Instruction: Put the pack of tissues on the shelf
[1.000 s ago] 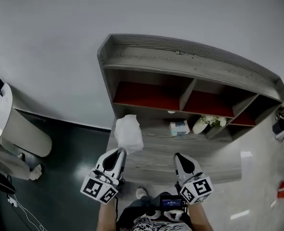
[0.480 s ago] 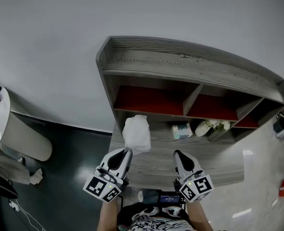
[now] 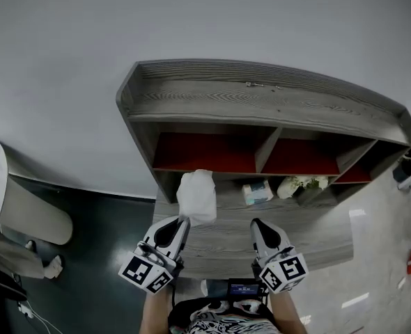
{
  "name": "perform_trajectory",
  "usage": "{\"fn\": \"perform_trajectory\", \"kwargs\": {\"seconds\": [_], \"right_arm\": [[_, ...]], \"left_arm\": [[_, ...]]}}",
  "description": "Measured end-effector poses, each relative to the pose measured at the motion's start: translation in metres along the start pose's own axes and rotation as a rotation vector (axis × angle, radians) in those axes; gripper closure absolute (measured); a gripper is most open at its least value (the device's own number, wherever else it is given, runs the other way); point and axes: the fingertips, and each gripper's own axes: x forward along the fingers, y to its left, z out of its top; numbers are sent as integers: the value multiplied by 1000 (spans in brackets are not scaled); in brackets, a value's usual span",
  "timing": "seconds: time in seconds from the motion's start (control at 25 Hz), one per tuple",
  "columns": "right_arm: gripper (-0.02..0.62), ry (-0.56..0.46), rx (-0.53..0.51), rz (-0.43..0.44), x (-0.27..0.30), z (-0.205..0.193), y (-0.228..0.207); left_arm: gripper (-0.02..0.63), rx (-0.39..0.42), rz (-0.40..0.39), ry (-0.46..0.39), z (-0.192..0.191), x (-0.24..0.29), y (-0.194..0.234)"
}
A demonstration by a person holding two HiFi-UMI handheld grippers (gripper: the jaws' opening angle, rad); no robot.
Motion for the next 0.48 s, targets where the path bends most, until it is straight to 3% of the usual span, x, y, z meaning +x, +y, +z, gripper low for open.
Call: {"fn": "perform_trajectory", "kwargs": {"seconds": [0.48], "right_arm": [[591,-21,0,-33,15,12,-24]], "left_arm": [[597,16,-34,-1,10,33,13]]}}
